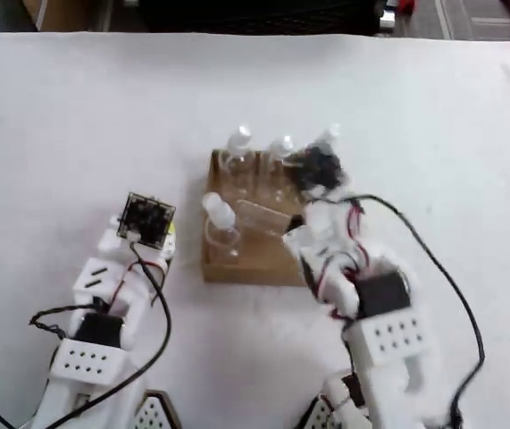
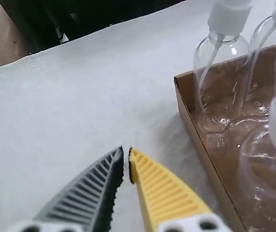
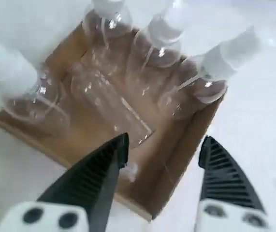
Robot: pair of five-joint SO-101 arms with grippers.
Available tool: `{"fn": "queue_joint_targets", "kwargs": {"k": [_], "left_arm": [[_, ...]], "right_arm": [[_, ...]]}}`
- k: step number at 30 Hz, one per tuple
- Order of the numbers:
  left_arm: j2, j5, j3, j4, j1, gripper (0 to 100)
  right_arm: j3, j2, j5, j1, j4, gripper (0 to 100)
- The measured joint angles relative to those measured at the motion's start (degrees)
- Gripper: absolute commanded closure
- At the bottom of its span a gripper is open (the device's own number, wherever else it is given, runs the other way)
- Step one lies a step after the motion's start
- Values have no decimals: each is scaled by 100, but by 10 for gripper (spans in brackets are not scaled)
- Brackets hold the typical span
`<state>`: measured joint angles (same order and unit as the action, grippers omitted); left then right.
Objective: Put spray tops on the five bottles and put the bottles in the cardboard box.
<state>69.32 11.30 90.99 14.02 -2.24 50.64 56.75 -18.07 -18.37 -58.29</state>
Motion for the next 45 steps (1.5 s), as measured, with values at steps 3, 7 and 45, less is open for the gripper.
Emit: {"fn": "queue_joint_targets", "kwargs": {"k": [3, 7, 45], "left_arm": [[0, 0, 0, 0, 0, 972], [0, 0, 0, 0, 0, 972], [0, 0, 0, 0, 0, 972]], "right_arm": [[-369, -1011, -536, -334, -193, 783], [-457, -1811, -905, -360, -176, 784], [-466, -5002, -2101, -492, 2374, 773]]}}
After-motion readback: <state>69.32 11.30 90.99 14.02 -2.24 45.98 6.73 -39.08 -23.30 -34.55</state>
